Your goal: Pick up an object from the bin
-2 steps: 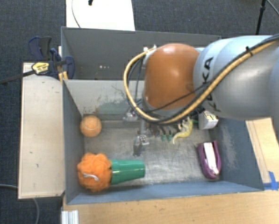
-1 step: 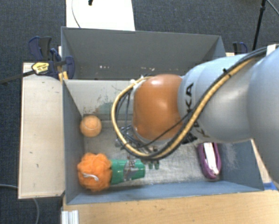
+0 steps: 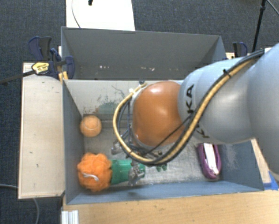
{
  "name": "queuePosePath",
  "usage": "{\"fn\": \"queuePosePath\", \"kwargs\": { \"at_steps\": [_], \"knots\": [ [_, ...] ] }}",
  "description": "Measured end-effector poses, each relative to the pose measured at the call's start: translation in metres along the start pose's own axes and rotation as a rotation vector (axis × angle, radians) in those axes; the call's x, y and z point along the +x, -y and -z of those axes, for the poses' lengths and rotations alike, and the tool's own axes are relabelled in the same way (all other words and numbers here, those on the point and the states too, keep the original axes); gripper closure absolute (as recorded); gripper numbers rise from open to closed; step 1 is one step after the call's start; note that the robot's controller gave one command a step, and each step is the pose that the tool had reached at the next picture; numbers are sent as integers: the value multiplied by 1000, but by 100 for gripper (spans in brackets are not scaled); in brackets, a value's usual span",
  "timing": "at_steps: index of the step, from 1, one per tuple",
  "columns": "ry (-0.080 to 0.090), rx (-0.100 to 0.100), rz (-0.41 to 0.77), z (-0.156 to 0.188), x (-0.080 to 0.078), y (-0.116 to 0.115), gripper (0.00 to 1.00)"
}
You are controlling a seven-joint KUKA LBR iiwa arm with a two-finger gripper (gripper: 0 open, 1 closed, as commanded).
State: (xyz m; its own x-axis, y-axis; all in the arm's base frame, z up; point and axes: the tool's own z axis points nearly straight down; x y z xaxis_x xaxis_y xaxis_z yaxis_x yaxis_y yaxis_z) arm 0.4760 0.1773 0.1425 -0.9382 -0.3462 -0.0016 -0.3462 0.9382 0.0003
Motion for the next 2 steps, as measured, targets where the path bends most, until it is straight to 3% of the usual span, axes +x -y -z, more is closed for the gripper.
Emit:
{"fn": "queuePosePath", "kwargs": {
  "at_steps": [1, 2],
  "knots": [
    [2, 0, -264, -52, -3, 25, 0],
    [7, -3, -61, -66, -13, 33, 100]
  ]
}}
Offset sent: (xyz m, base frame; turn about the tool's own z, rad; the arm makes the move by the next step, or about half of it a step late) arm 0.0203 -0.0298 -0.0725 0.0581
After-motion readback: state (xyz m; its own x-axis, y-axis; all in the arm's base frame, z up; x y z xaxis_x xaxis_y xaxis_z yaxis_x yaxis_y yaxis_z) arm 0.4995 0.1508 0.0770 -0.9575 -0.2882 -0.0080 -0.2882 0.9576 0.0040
